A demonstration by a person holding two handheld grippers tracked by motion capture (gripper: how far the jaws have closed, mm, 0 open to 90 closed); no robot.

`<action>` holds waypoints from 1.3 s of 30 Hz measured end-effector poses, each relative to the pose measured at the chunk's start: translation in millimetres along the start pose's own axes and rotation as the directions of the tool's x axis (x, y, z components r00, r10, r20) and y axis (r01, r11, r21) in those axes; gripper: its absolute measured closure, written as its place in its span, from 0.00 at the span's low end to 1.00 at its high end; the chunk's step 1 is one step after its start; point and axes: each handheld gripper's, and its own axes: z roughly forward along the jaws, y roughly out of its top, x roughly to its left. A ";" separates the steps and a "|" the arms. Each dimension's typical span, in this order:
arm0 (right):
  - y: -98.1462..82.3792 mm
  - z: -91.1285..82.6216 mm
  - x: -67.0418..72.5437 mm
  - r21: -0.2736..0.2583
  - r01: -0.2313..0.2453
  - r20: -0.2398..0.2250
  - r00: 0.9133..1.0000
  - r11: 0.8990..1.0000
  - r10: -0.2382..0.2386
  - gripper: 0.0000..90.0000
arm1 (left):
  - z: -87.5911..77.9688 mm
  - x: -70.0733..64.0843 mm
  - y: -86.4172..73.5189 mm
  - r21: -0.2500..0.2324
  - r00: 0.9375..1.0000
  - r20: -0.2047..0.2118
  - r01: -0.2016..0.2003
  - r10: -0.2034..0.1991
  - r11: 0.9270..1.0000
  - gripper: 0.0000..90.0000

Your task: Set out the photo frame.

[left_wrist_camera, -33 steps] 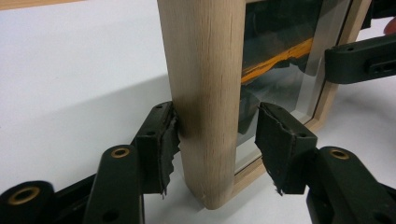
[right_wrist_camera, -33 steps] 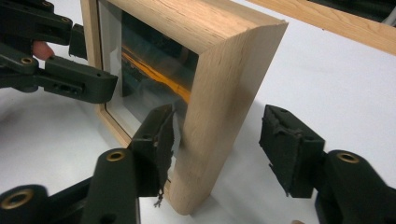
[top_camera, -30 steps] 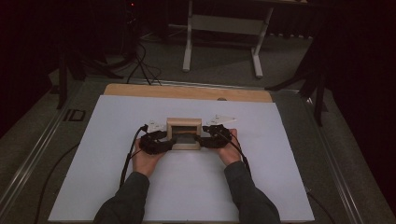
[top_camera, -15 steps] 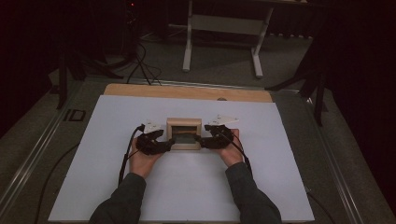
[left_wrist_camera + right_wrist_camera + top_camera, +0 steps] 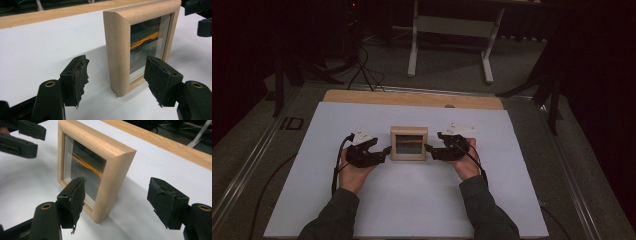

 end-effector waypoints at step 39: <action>-70.8 -80.8 -11.5 -0.044 -0.023 0.126 0.992 0.999 0.028 0.32 | -60.9 13.9 -42.9 -0.024 0.998 -0.049 -0.052 0.051 0.998 0.39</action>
